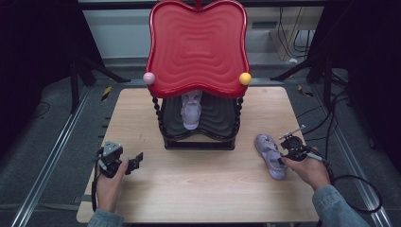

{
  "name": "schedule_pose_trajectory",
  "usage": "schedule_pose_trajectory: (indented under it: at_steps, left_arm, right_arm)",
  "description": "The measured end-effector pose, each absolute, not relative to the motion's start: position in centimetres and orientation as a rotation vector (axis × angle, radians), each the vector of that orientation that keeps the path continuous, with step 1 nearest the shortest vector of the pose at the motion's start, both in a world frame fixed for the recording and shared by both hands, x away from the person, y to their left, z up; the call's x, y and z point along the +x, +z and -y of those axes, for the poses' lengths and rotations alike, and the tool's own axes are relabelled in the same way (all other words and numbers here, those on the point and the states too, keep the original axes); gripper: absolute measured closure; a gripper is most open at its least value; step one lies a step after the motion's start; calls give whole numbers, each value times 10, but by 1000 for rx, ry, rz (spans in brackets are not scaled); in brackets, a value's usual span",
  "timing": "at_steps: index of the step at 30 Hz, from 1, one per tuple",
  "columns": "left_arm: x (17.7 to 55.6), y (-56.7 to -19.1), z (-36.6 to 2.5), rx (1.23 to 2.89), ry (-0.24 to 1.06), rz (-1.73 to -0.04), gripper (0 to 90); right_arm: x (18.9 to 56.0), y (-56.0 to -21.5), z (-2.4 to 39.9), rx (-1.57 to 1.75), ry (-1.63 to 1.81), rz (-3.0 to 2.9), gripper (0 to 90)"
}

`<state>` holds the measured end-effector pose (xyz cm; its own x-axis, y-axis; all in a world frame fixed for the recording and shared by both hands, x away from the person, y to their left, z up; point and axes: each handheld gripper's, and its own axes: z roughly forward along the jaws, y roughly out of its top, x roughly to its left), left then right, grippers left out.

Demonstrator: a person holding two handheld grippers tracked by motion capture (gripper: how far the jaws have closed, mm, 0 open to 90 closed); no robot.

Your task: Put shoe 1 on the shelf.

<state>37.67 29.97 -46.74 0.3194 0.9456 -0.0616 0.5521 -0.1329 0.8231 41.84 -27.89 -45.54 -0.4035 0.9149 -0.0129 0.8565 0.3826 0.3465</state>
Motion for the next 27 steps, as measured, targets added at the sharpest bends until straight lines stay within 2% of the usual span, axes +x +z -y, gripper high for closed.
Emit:
schedule_pose_trajectory:
  at_steps: [10,17,22,27]
  left_arm:
    - [377,-468,-300,1804,637,-1339,108]
    - [377,-468,-301,1803,638,-1342,108]
    - [377,-468,-301,1804,639,-1345,108]
    - [377,-468,-302,1805,642,-1343,108]
  right_arm:
    - [418,-452,277,1551,413,-2444,819]
    - [400,-439,269,1463,462,-2479,825]
    - [385,-432,250,1368,526,-2531,825]
    - [375,-428,205,1181,619,-2641,825]
